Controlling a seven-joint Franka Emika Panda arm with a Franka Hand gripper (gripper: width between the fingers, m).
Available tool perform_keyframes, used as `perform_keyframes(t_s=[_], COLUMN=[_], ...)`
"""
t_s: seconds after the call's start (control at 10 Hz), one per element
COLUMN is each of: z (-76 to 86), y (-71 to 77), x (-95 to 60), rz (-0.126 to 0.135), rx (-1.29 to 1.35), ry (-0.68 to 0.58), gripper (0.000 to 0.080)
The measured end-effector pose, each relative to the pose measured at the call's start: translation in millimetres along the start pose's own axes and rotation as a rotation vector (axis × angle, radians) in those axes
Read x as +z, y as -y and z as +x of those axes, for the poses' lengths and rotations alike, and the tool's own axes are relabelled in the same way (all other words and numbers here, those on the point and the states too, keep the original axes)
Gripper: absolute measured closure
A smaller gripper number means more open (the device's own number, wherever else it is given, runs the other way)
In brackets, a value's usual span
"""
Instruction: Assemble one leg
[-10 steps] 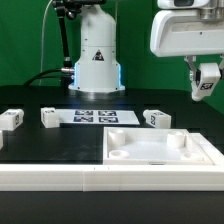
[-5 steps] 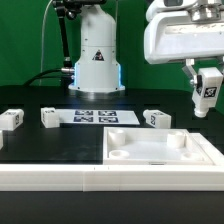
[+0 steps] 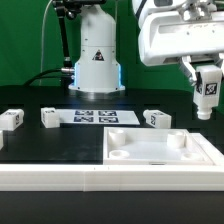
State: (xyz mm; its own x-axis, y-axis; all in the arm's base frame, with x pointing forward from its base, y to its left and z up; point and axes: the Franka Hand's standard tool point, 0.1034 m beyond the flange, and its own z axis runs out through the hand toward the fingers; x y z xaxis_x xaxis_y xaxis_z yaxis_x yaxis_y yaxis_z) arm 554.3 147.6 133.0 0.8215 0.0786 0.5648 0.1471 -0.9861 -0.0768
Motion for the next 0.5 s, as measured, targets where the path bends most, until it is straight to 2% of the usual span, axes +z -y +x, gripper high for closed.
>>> perform_keyframes(t_s=[0.2, 0.3, 0.4, 0.5], z=[11.2, 22.5, 33.2, 36.8], y=[-9.8, -17.9, -31.3, -46.1], x=[11.3, 13.8, 20.3, 28.8], rz=[-0.013, -0.022, -0.035, -0.048], rx=[-0.048, -0.083, -0.11, -0.123], ry=[-0.006, -0.009, -0.009, -0.013], gripper=[0.0507, 0.0507, 0.0507, 0.0507])
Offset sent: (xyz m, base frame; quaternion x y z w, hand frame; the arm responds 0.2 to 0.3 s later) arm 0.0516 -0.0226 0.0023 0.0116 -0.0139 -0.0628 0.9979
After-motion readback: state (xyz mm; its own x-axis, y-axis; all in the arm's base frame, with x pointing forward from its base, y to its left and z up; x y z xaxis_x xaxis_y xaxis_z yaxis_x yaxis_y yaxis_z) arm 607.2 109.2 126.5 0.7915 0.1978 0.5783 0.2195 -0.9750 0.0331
